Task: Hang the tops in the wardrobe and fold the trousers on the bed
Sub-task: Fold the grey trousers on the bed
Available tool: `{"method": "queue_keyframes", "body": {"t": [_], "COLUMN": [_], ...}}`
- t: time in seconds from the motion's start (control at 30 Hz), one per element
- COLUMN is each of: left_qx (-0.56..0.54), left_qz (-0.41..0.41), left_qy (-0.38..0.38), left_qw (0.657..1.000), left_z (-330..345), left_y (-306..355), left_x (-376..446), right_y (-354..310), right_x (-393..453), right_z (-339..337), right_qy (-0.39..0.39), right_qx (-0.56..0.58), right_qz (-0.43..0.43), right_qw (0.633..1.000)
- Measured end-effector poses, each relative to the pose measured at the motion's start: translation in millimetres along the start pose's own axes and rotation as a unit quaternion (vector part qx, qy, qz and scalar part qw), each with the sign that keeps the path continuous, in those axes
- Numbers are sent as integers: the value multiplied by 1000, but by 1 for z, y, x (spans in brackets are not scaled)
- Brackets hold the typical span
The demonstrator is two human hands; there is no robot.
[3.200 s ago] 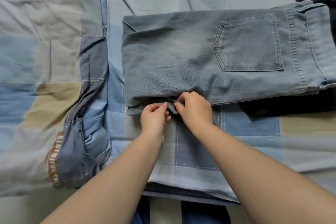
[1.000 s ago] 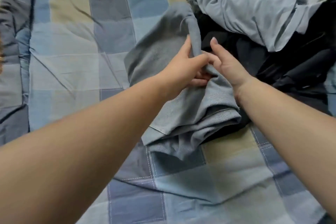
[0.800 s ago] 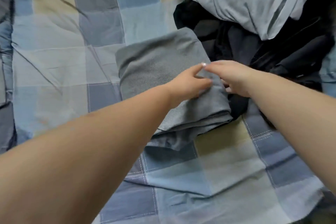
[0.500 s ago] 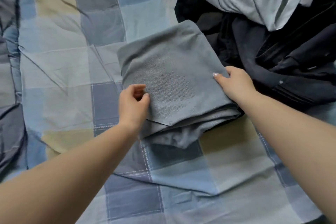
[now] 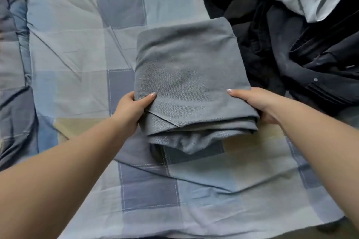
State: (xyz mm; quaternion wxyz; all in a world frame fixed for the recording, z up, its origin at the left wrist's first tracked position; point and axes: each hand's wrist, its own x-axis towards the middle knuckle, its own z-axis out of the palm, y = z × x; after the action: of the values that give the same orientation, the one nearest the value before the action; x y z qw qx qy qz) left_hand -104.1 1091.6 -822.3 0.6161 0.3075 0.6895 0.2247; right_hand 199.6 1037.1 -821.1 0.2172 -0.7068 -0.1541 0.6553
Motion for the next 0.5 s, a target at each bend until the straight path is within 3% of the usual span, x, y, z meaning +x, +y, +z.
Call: {"method": "queue_keyframes", "body": {"t": [0.17, 0.37, 0.5], "left_qx": [38, 89, 118], "left_qz": [-29, -107, -114], "left_qy": [-26, -15, -7], "left_qw": [999, 990, 986], "left_z": [-72, -157, -193], "left_y": [-31, -101, -137], "left_x": [-37, -92, -117], "right_y": [65, 143, 183], "right_x": [-46, -90, -113], "right_z": [55, 140, 177], "right_qy": [-109, -144, -145], "right_qx": [98, 73, 24], "right_qz": [61, 160, 207], "right_qw": [987, 974, 967]}}
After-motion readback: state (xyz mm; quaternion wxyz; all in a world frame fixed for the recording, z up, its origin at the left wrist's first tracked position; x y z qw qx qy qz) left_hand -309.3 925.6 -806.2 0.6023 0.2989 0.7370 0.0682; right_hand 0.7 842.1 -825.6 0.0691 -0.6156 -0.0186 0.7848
